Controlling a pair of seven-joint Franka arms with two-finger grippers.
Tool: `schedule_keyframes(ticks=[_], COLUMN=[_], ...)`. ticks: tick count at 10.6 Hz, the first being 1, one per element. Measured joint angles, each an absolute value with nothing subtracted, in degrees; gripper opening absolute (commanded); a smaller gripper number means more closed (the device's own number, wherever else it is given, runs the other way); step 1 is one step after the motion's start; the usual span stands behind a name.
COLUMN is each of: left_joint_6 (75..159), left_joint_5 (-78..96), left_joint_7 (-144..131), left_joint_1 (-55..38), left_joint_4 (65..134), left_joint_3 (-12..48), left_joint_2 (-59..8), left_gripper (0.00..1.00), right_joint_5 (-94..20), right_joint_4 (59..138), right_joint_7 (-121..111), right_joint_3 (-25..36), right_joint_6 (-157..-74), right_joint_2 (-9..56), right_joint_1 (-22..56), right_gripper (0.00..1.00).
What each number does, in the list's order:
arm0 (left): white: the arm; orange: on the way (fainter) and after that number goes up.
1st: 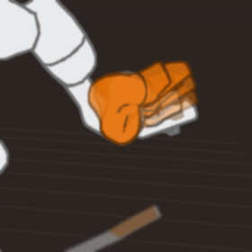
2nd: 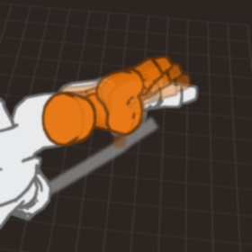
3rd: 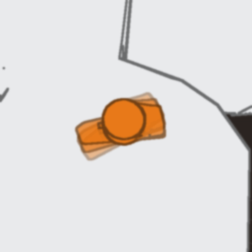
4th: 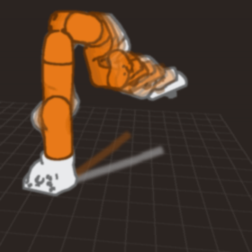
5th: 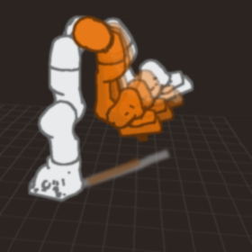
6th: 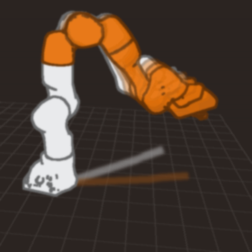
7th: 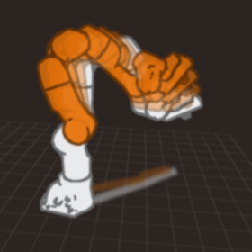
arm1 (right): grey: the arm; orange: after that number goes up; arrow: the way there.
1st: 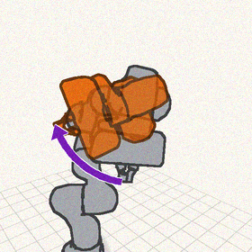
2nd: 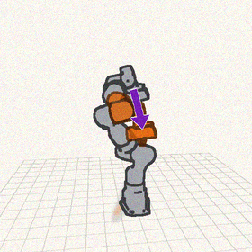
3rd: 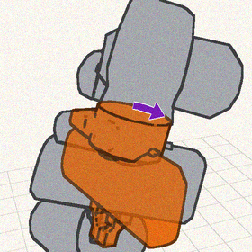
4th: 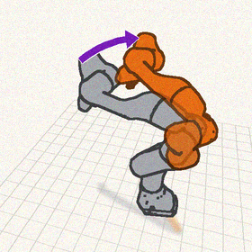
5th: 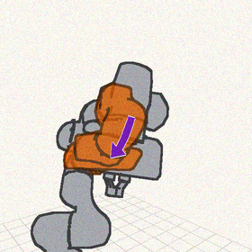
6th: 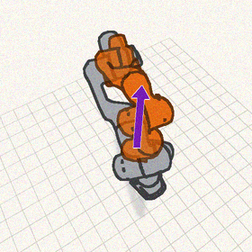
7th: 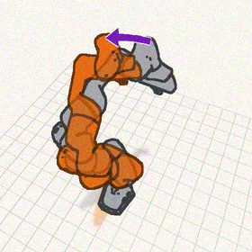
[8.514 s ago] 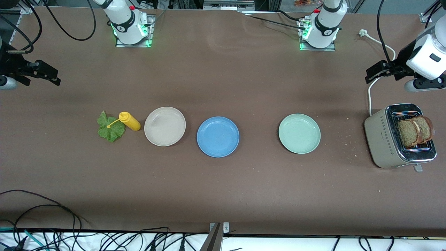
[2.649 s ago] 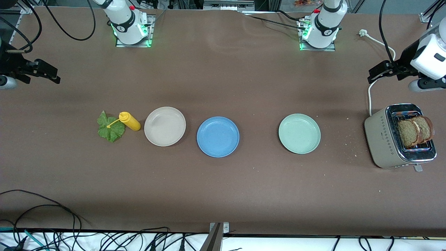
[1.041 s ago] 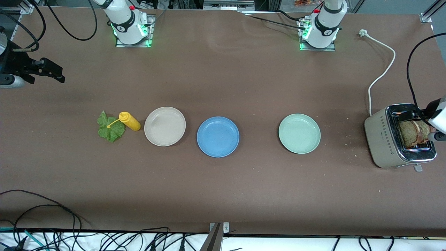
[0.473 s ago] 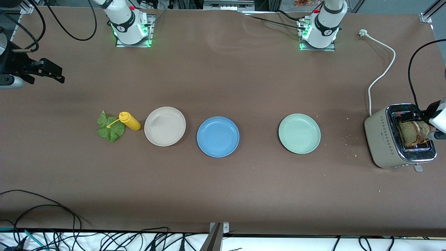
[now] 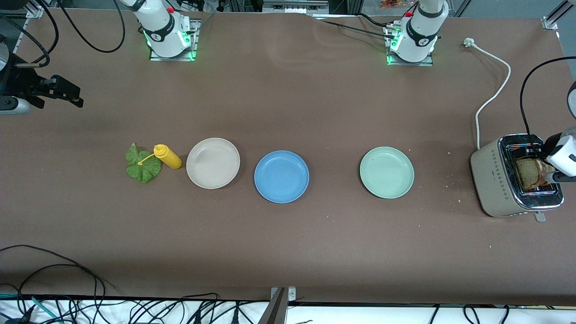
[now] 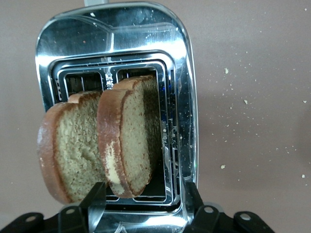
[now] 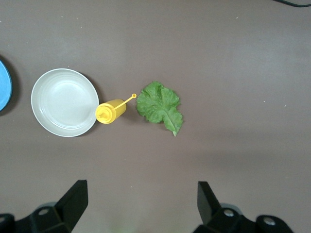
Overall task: Make sandwich in blue plate with both arms
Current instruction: 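Move the left gripper over the toaster and grasp a bread slice, then lift the bread slice out with the left gripper toward the blue plate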
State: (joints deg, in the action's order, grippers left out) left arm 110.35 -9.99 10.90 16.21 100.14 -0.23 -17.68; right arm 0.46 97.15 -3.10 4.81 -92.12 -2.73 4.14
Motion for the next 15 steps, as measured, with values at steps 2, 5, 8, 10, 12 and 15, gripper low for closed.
schedule_keyframes(ticks=[2, 5, 8, 10, 12, 15], left_joint_6=[110.36, 110.46, 110.65, 110.77, 110.78, 108.99], left_joint_5=[-9.99, -9.99, -9.99, -9.99, -9.45, -7.62], left_joint_7=[10.91, 12.5, 14.19, 15.16, 16.46, 20.76], left_joint_1=[16.23, 16.34, 16.56, 16.99, 17.52, 19.09], left_joint_4=[100.14, 100.14, 100.12, 100.09, 99.67, 98.85], left_joint_3=[-0.23, -0.23, -0.23, -0.24, -0.23, -0.24], left_joint_2=[-17.92, -17.92, -17.92, -17.92, -17.65, -14.61], left_gripper=[0.39, 0.13, 0.04, 0.0, 0.0, 0.0], right_joint_5=[0.46, 0.46, 0.46, 0.46, 0.46, 0.46], right_joint_4=[97.07, 96.87, 96.87, 96.87, 96.82, 96.71], right_joint_7=[-3.1, -3.1, -3.1, -3.1, -3.1, -3.1], right_joint_3=[4.81, 4.81, 4.81, 4.81, 4.81, 4.81], right_joint_6=[-92.12, -92.12, -92.12, -92.12, -92.12, -92.12], right_joint_2=[-2.73, -2.73, -2.64, -2.57, -2.56, -2.55], right_joint_1=[4.14, 4.16, 4.16, 4.16, 4.16, 4.16], right_gripper=[1.0, 1.0, 1.0, 1.0, 1.0, 1.0])
